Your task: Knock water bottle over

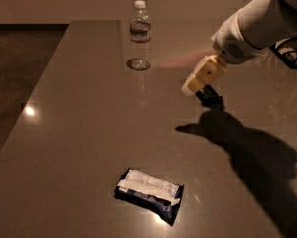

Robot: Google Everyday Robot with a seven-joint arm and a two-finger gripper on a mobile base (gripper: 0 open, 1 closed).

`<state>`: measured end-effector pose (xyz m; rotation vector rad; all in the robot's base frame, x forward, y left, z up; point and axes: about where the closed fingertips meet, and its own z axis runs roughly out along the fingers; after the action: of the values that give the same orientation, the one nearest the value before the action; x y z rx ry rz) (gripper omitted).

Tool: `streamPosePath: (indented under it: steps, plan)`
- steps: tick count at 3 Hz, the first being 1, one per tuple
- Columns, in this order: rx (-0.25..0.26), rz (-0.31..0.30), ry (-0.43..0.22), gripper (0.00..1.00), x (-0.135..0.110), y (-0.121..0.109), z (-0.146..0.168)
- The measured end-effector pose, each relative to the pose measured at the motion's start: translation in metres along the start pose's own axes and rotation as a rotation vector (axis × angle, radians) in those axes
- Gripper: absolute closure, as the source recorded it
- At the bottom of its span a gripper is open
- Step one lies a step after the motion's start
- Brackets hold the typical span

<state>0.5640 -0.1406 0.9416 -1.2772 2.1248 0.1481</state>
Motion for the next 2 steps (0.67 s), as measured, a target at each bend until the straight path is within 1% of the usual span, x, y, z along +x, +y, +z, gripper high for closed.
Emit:
streamPosePath:
  steps: [1, 2]
  plan:
    - [0.087, 0.015, -0.085, 0.00, -0.0248, -0.0150, 0.0177]
    - [0.087, 0.015, -0.085, 0.00, -0.0248, -0.0151, 0.0177]
